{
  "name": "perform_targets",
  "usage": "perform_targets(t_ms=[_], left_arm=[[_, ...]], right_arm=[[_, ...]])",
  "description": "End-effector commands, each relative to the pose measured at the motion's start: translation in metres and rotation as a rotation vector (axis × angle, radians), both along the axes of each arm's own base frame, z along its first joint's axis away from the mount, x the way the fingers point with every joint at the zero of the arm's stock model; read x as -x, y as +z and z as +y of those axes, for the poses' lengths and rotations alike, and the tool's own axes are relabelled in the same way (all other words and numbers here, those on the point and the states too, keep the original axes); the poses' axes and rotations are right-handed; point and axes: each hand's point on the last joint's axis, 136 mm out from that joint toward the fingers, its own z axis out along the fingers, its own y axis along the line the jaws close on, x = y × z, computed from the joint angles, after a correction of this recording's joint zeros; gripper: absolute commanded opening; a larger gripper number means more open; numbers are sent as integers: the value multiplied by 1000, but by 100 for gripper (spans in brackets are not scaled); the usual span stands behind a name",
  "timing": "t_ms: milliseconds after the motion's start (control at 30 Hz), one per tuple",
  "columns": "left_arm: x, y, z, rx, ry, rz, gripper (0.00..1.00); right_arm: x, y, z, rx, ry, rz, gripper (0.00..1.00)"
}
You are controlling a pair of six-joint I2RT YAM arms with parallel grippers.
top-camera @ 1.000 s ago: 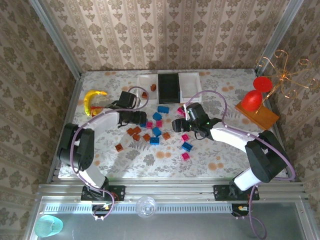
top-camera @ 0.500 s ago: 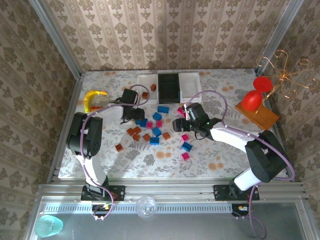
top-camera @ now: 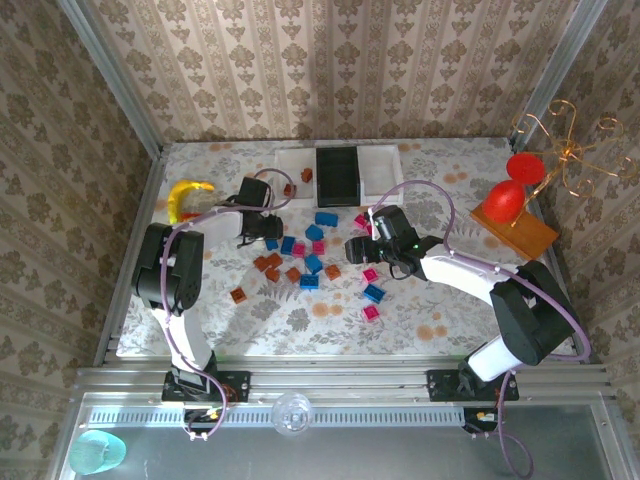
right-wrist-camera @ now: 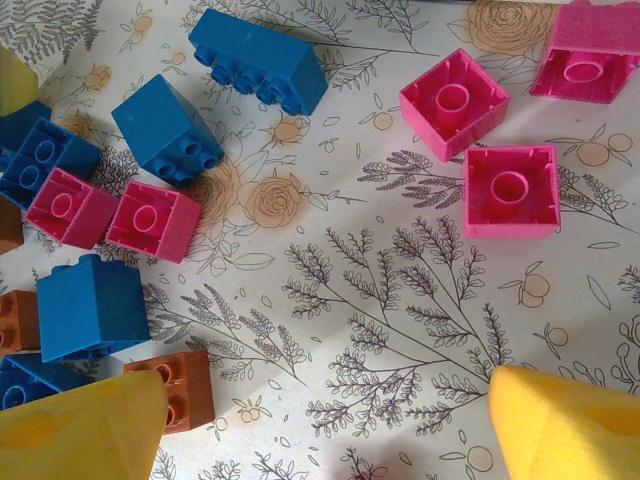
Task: Sort the legos into containers by color
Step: Pick up the lego from the middle-left of the table, then place the lego in the container.
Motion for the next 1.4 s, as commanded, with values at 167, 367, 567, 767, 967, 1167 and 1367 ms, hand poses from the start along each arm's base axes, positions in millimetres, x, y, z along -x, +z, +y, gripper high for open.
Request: perform_targets(t_ms=[167, 367, 567, 767, 967, 1167, 1367], left_arm=[[23, -11, 8, -45, 31, 49, 51], [25, -11, 6, -62, 26, 44, 40], [6, 48, -7, -47, 35, -185, 28], [-23, 113, -70, 39, -85, -395, 26], [-62, 138, -130, 74, -191, -480, 26], [-114, 130, -172, 64, -241, -526, 28], [-153, 136, -187, 45, -235, -514, 49]], right_arm=[[-2, 2, -4, 19, -25, -9, 85], [-2, 0, -4, 22, -26, -8, 85], [-5, 11, -16, 60, -57, -49, 85], [-21, 34, -70, 70, -265, -132, 86], [-26, 51, -92, 27, -340, -189, 86], [-27, 51, -89, 22, -329, -184, 86], [-20, 36, -86, 33, -310, -123, 86]])
